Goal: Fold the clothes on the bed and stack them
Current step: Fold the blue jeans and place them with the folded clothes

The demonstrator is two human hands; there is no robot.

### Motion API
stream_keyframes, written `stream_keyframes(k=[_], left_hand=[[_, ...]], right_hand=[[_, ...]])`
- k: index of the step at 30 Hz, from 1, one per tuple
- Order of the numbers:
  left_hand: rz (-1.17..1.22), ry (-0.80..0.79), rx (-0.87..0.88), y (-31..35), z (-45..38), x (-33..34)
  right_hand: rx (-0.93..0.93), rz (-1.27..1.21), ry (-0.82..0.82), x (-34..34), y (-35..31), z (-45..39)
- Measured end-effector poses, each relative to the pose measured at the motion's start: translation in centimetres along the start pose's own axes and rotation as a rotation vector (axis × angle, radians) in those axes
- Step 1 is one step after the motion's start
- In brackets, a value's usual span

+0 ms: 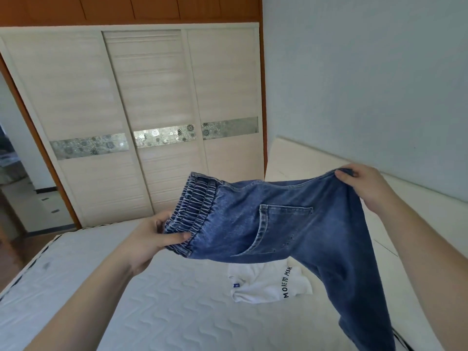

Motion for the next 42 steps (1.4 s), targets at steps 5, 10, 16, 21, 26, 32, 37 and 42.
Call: stream_keyframes(k=[5, 10, 16, 21, 26, 32, 37, 42], left_hand=[[-0.046, -0.049, -0.196, -5.0, 3.3, 0.6], [0.003, -0.112, -0.37, -11.9, 7.7, 0.7], [0.058, -0.074, -0.518, -17.8, 12.8, -0.9], [0.121, 0.028, -0.569, -20.5, 16.9, -2.5], [0.262, 0.174, -0.626, -24.3, 22.7, -4.7], [0.391, 0.29, -0.749, -30.3, 29.5, -8.0], [0.453, 0.437, -0.845, -35.4, 33.2, -11.5], [0.546, 0.538, -0.919, -40.7, 36.2, -14.8]], right_hand=[[0.065, 0.116, -0.168, 5.5, 5.7, 2.0], [0.153, 0.174, -0.413, 12.6, 12.4, 6.3], [0.164, 0.199, -0.602, 20.3, 16.4, 10.2], [0.153, 0.225, -0.755, 26.3, 17.8, 13.4], [0.174, 0.203, -0.852, 31.5, 18.4, 17.1], [0.188, 0.282, -0.946, 38.2, 19.9, 22.3], [0.216, 0.362, -0.966, 43.6, 21.6, 26.8], [0.248, 0.375, -0.957, 49.2, 22.7, 30.7]])
Point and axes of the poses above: each hand's wrist, its own z-axis away from the middle knuckle, its own x-axis out of the palm, y = z × x, the point moved 6 cm from there along -z, towards the middle knuckle, and after that the axes turned 3 degrees about z, right-handed, at the moved point
